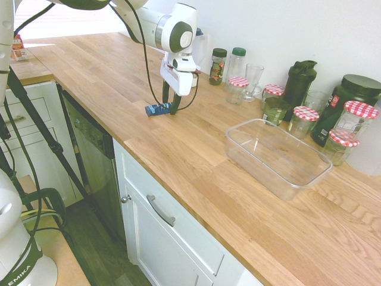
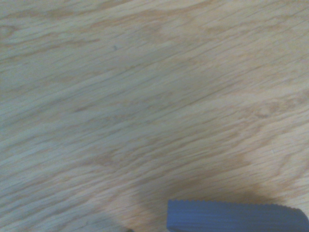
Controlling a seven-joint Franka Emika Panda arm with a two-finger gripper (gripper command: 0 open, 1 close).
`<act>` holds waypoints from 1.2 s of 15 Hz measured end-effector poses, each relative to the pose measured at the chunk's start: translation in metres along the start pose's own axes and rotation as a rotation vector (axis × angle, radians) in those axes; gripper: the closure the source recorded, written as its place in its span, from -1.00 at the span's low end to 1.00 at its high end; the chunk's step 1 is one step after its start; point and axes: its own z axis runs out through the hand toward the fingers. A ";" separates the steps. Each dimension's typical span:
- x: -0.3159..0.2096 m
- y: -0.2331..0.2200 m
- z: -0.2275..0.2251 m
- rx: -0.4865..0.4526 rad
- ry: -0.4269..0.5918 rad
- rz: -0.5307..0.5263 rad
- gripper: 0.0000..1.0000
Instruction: Put the protein bar into the container
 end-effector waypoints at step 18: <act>-0.003 0.007 -0.013 0.012 -0.003 -0.017 1.00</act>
